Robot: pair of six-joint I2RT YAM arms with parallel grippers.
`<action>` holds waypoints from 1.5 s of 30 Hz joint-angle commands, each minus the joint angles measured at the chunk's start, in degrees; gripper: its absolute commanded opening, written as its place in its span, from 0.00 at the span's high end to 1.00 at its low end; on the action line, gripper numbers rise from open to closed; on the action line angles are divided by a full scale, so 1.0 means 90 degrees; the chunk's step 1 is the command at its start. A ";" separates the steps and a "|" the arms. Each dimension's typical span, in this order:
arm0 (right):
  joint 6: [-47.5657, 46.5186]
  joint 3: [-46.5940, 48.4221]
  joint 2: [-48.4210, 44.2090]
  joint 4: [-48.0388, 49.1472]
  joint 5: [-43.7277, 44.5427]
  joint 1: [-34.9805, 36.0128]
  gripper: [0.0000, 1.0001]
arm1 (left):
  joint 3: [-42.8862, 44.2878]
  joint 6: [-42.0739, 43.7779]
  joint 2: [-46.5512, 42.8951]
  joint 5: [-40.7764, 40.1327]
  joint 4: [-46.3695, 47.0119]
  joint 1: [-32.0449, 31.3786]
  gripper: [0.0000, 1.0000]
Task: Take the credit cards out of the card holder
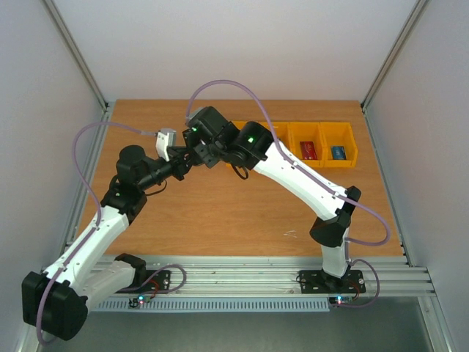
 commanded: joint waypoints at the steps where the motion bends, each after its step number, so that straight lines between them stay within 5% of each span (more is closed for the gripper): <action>1: 0.0161 -0.0458 -0.0384 -0.0489 0.0838 -0.0930 0.99 | 0.0074 0.0152 -0.0262 0.0351 0.0828 -0.0007 1.00; 11: 0.0265 -0.1545 -0.1126 -0.0384 0.0476 -0.1597 0.99 | 0.0090 0.0269 -0.0238 0.0308 0.0771 -0.0013 1.00; 16: -0.0541 -0.2152 -0.1819 0.0454 -0.1403 -0.1731 0.99 | 0.0080 0.0245 -0.0232 0.0422 0.0803 -0.0009 1.00; 20: -0.0963 -0.2579 -0.2410 0.1198 -0.4147 -0.1733 0.67 | 0.0092 0.0388 -0.0209 0.0315 0.0764 -0.0012 1.00; 23: -0.0659 -0.2601 -0.2402 0.1591 -0.5156 -0.1731 0.56 | 0.0126 0.0449 -0.0181 0.0393 0.0861 -0.0010 1.00; 31: 0.0284 -0.2982 -0.2176 0.2514 -0.4999 -0.1731 0.08 | 0.0277 0.0232 -0.0194 0.0655 0.1113 -0.0014 1.00; 35: 0.0341 -0.3010 -0.2203 0.2595 -0.4700 -0.1816 0.09 | 0.0280 -0.0098 -0.0212 0.1289 0.1473 -0.0008 1.00; 45: 0.0055 -0.3162 -0.2420 0.2327 -0.5373 -0.2533 0.32 | 0.0265 -0.0186 -0.0268 0.2141 0.1914 -0.0016 1.00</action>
